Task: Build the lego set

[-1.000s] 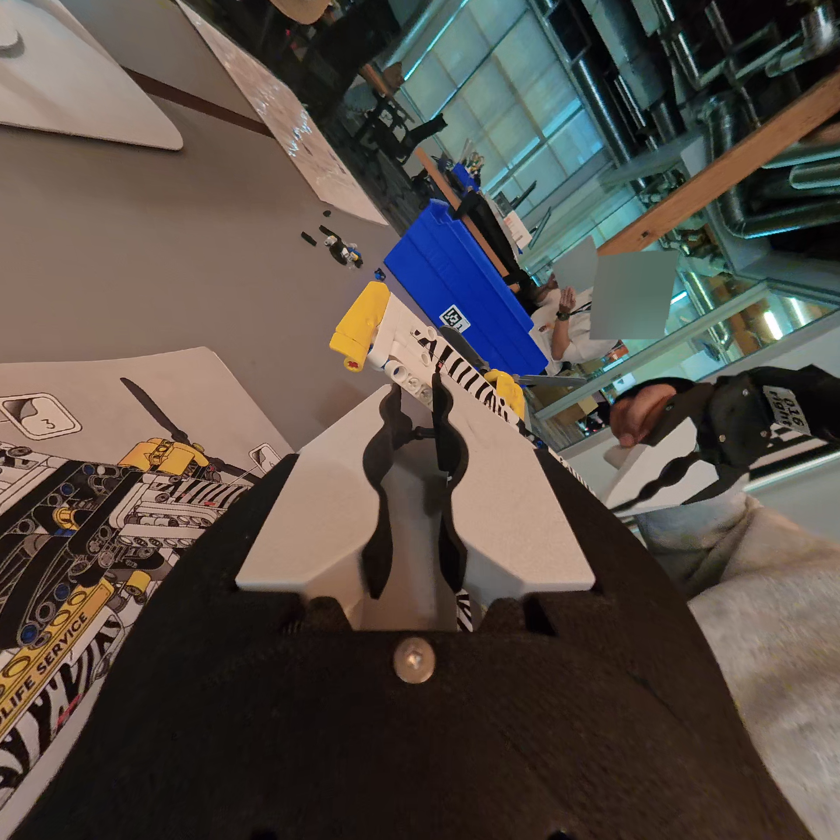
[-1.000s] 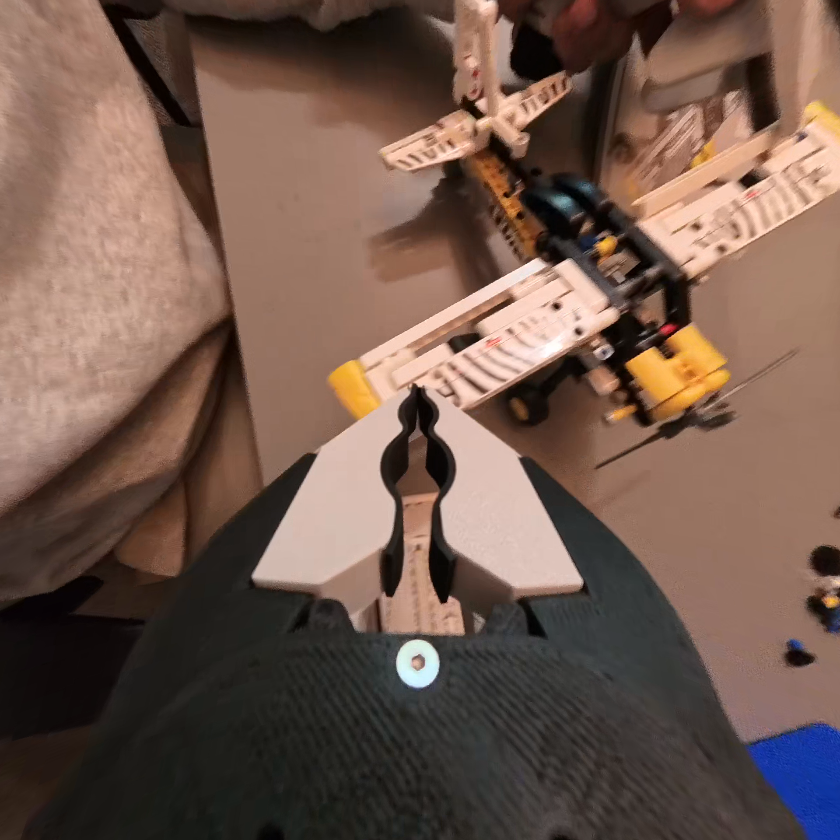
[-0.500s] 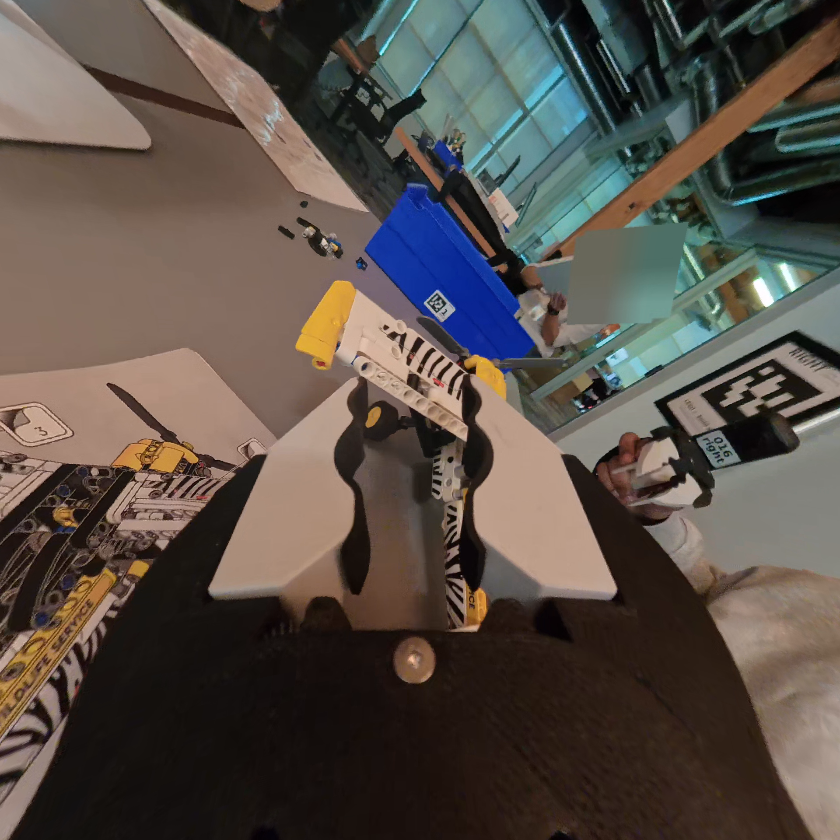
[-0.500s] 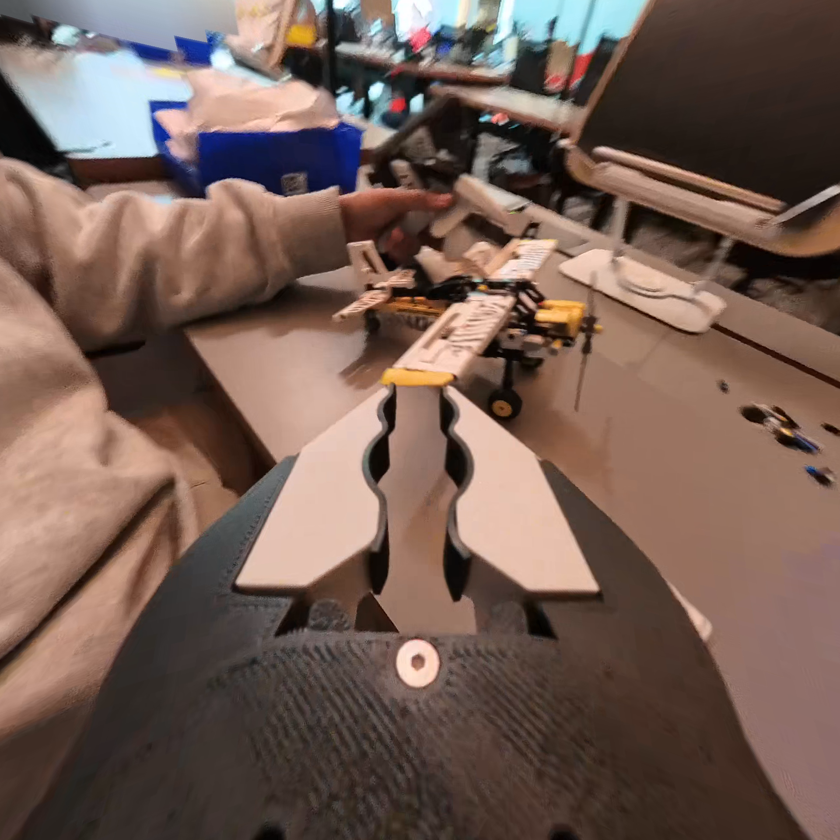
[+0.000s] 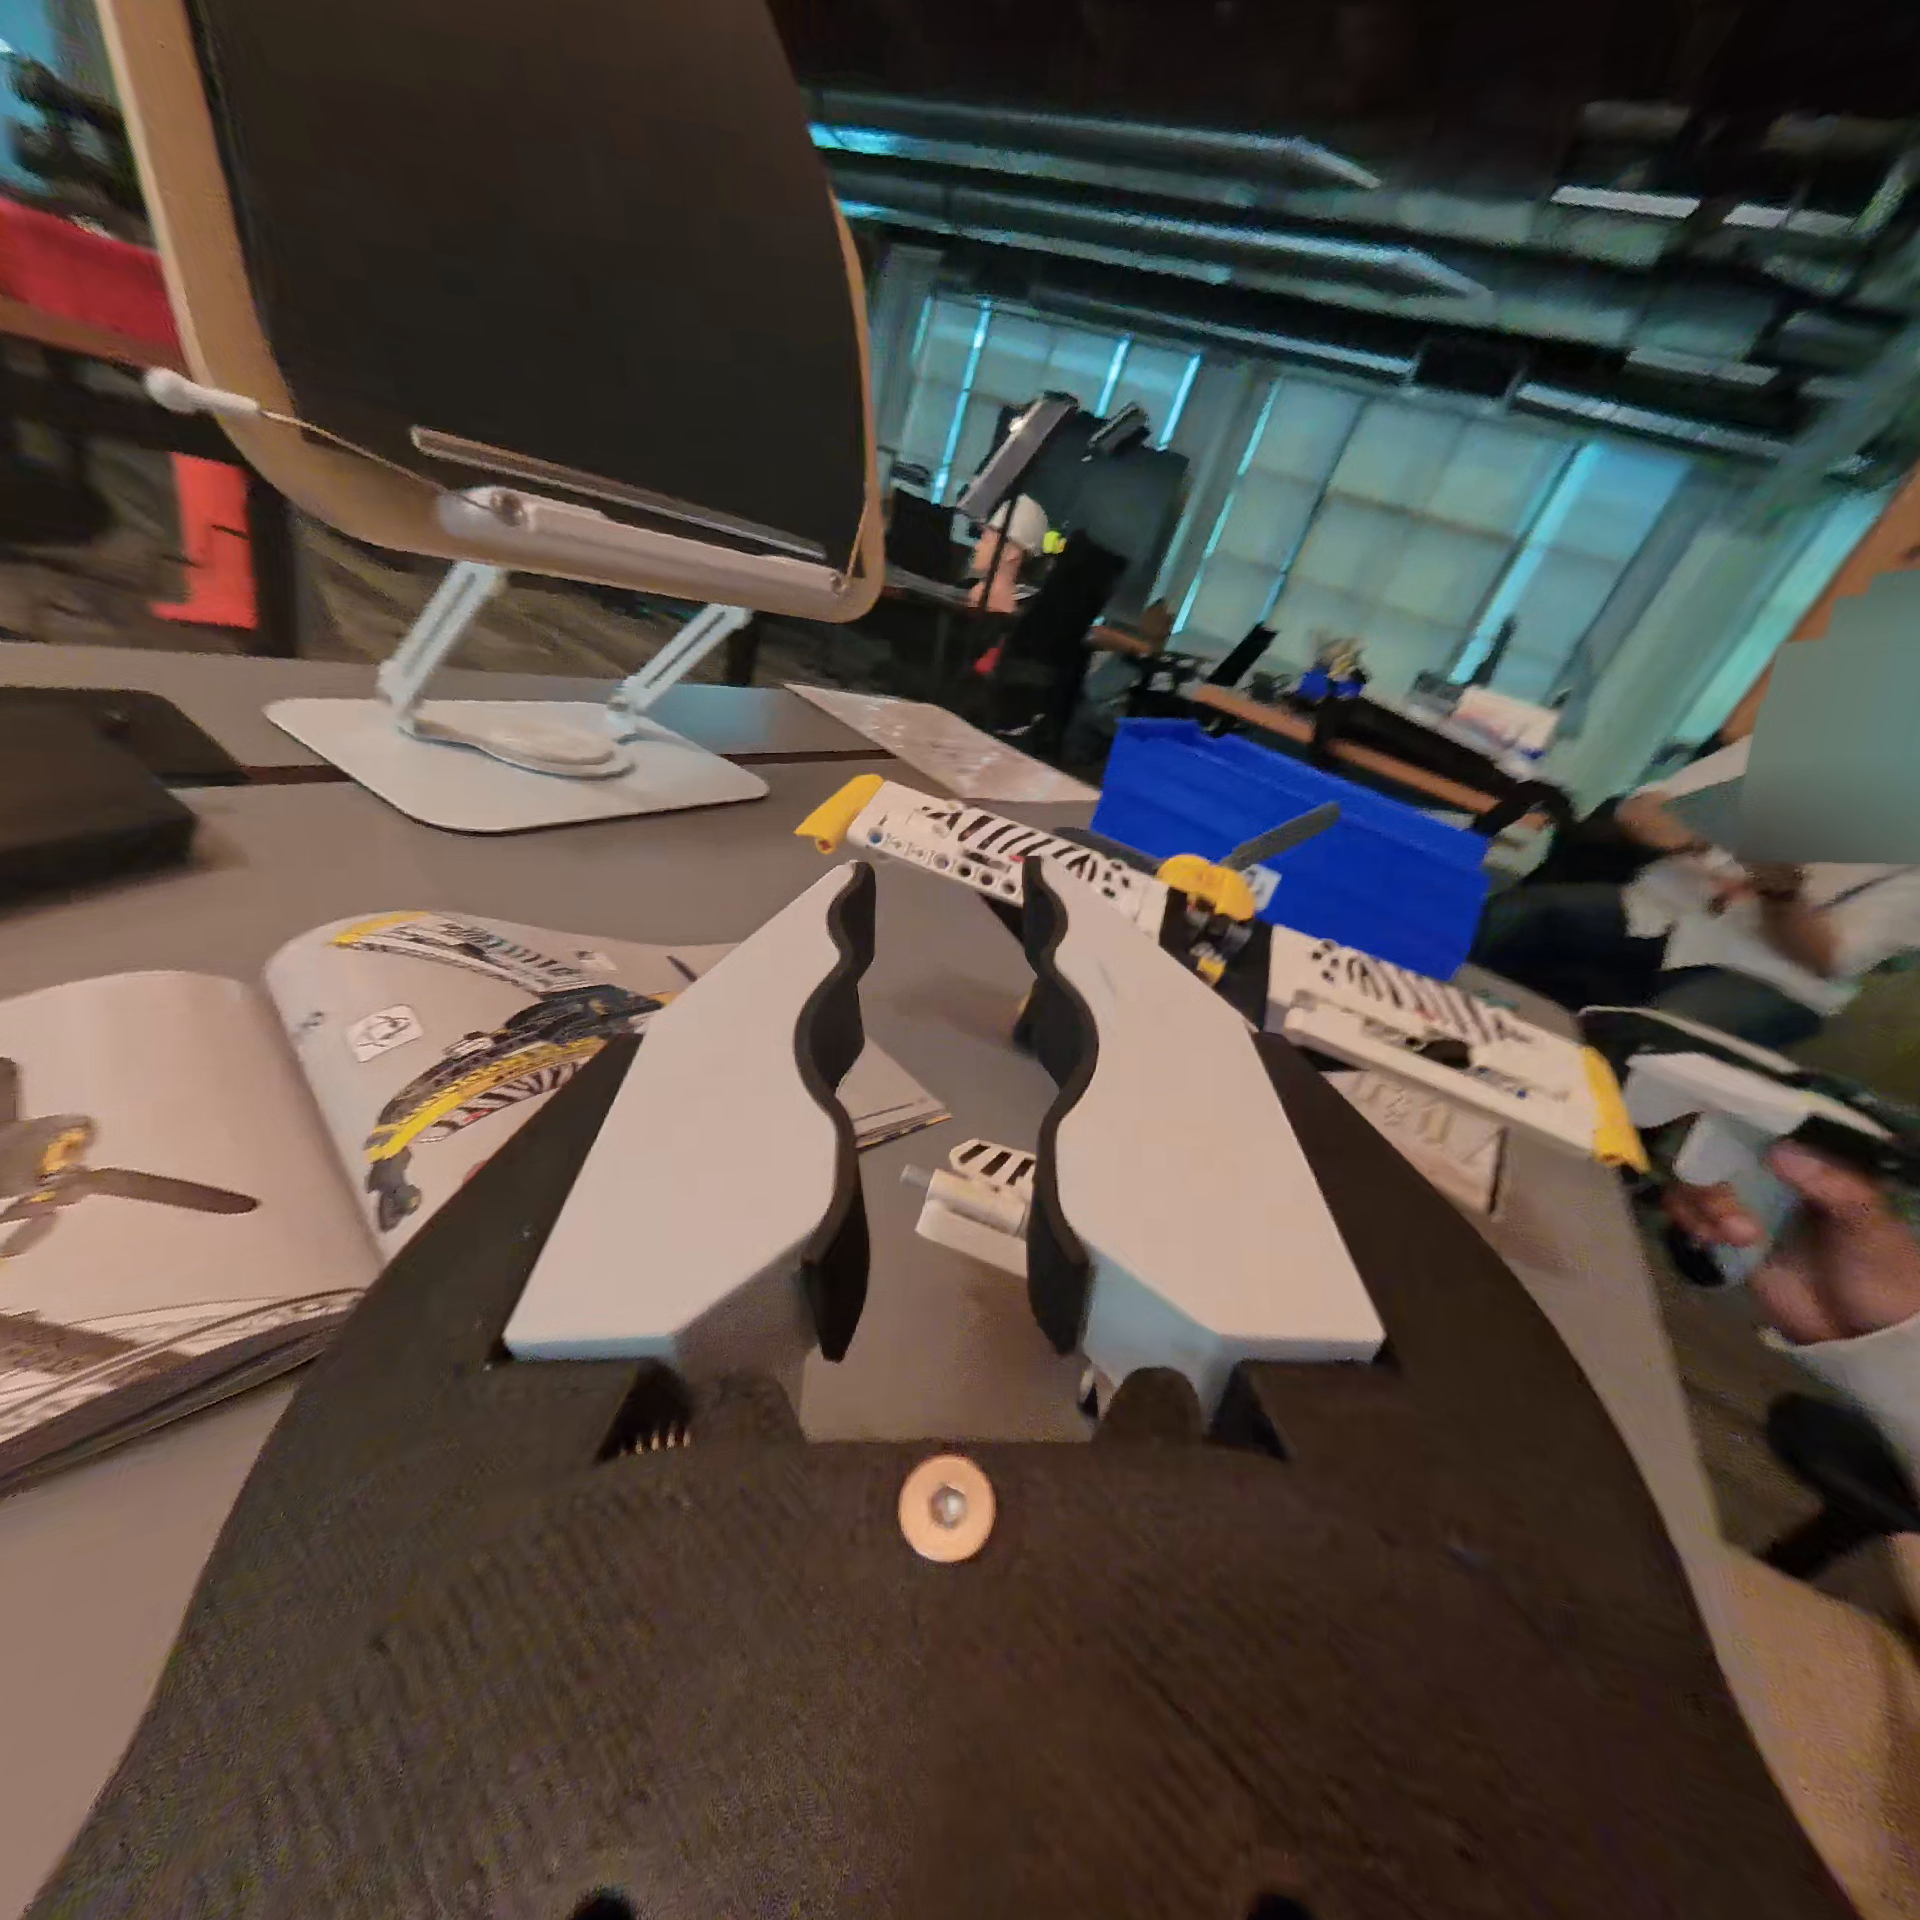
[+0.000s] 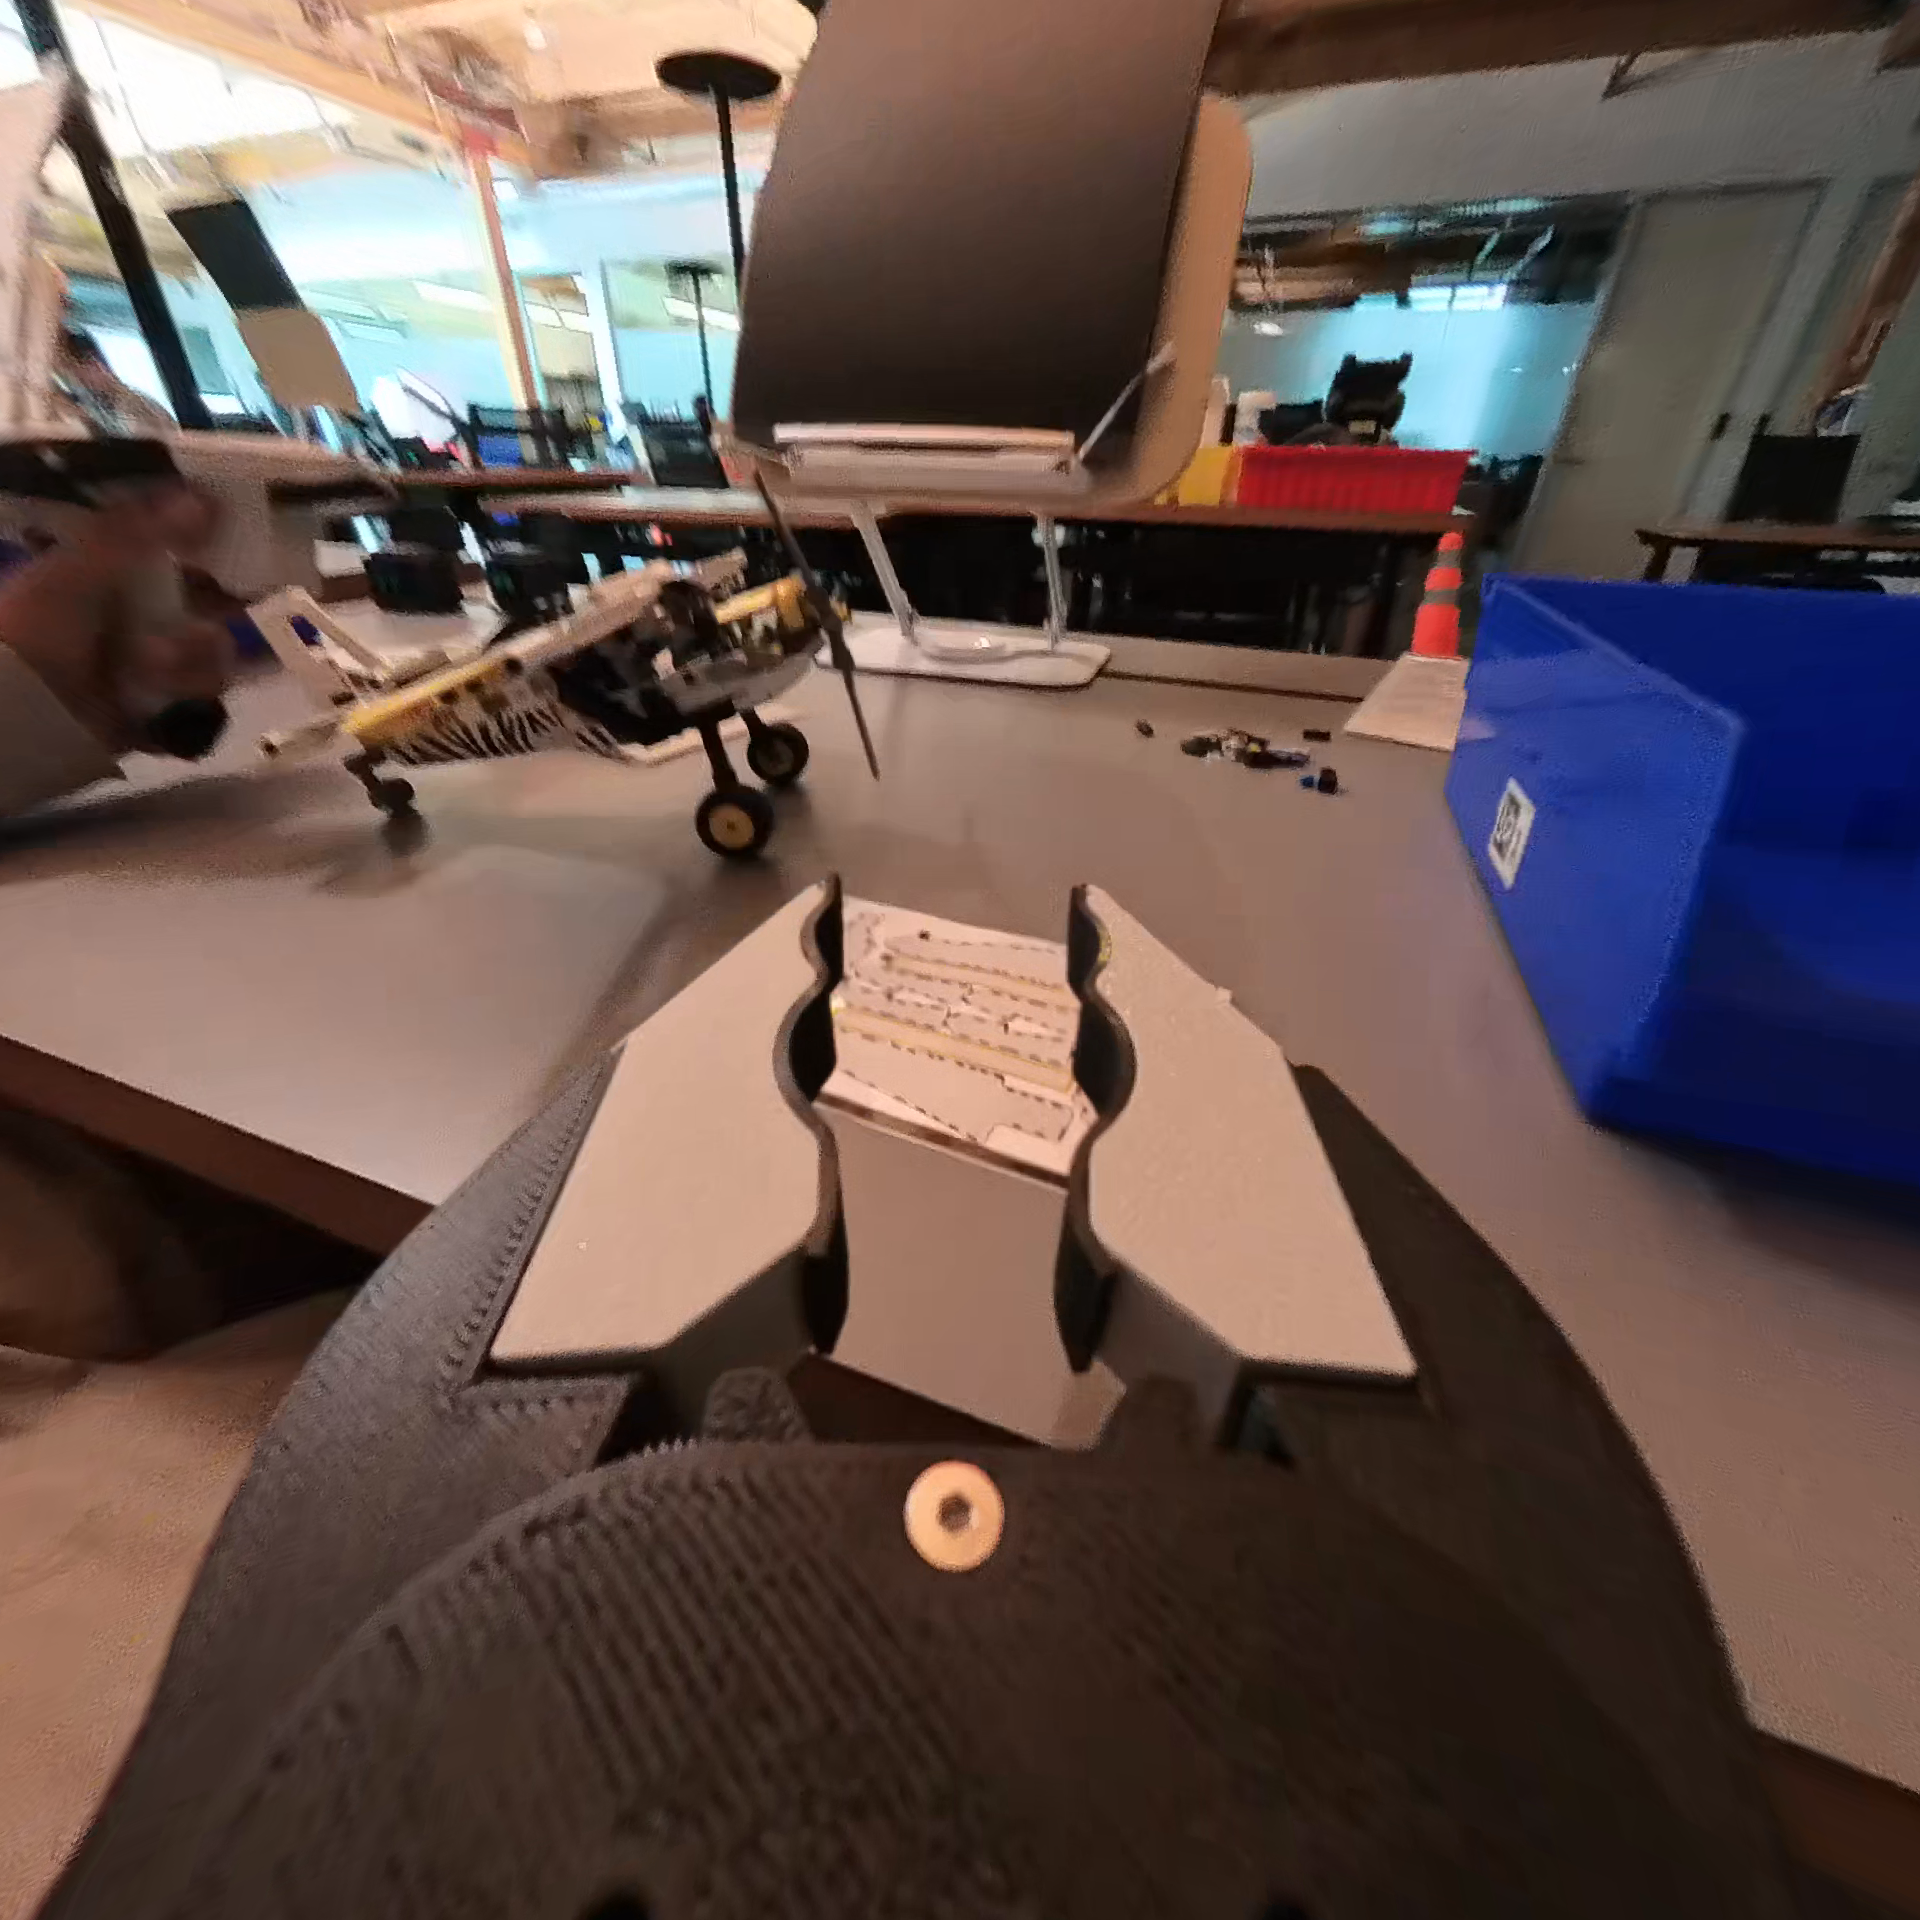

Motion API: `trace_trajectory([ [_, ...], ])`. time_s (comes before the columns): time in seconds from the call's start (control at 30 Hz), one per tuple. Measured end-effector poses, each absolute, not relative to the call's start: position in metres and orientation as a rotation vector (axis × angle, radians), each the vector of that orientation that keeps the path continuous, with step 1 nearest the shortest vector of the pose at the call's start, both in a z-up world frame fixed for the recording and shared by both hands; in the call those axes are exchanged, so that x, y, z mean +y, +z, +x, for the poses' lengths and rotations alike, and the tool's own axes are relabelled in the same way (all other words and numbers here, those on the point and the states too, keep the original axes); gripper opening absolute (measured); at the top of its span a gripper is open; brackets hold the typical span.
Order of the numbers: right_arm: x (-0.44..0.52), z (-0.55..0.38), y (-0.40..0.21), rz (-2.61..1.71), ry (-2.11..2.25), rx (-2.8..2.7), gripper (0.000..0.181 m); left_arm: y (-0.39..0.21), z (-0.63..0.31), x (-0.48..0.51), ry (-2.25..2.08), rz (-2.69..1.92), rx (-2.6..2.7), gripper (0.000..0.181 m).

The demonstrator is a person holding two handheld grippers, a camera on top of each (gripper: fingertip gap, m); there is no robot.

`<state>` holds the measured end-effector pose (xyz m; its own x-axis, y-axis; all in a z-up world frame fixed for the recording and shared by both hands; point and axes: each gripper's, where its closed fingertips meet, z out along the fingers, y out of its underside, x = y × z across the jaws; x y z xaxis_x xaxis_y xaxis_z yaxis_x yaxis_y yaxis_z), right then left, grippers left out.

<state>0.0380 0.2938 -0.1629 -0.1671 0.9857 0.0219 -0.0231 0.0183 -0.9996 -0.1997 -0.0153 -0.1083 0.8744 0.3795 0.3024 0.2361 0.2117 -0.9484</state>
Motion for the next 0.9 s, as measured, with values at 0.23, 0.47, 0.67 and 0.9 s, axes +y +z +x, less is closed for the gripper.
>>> trace_trajectory([
  [0.23, 0.284, 0.019, -0.188, -1.158, 1.249, -1.425, 0.048, -0.114, -0.188, -0.012, 0.186, -1.408, -0.532, 0.029],
  [0.47, 0.278, 0.008, -0.196, -1.201, 1.261, -1.435, 0.059, -0.116, -0.185, -0.009, 0.155, -1.418, -0.519, 0.029],
  [0.67, 0.281, 0.006, -0.202, -1.255, 1.193, -1.470, 0.066, -0.109, -0.185, -0.013, 0.201, -1.388, -0.512, 0.031],
  [0.9, 0.294, 0.000, -0.225, -1.519, 0.946, -1.584, 0.105, -0.094, -0.182, -0.026, 0.168, -1.284, -0.539, 0.039],
])
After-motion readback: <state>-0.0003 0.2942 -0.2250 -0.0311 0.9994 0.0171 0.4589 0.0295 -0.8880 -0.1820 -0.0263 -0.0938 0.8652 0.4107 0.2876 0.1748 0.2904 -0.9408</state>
